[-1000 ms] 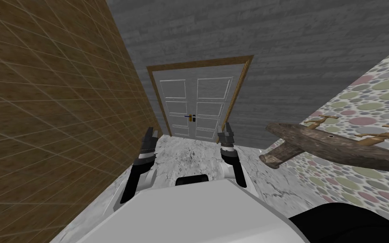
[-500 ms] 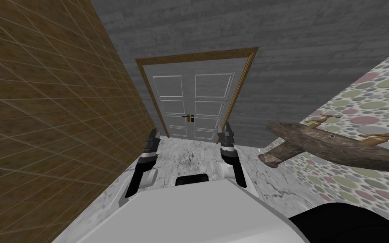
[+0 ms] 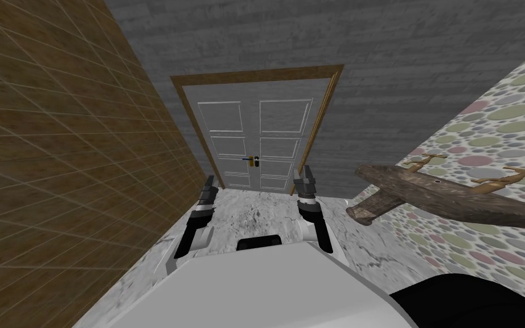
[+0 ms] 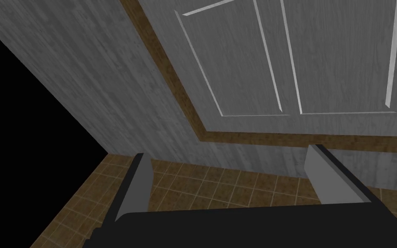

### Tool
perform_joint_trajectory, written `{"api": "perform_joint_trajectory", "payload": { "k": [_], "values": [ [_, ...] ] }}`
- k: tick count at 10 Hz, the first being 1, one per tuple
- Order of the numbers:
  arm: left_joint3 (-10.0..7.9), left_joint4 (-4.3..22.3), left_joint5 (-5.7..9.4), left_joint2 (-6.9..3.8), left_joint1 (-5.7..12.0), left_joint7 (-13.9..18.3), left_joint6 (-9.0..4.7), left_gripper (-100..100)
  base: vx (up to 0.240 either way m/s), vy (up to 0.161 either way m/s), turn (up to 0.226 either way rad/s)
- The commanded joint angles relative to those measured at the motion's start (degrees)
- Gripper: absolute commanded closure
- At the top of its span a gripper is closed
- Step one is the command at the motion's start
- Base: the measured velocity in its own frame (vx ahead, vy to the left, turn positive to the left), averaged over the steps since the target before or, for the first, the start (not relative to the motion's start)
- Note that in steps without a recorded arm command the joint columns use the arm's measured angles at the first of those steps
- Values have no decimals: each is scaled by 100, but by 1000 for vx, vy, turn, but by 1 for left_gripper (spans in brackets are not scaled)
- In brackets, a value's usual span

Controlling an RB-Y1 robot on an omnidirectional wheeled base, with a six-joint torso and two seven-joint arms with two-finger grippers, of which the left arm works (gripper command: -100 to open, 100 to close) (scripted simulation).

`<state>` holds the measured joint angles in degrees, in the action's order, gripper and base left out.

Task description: Pull the door open

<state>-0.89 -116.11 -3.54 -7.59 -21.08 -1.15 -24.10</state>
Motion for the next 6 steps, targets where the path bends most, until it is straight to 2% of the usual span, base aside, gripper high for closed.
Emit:
{"api": "perform_joint_trajectory", "payload": {
  "k": [1,6],
  "values": [
    [-4,189,40,-52,71,59,-1,-100,113,-13,-68],
    [-45,808,192,-256,315,266,17,-100,99,-8,-80]
  ]
}}
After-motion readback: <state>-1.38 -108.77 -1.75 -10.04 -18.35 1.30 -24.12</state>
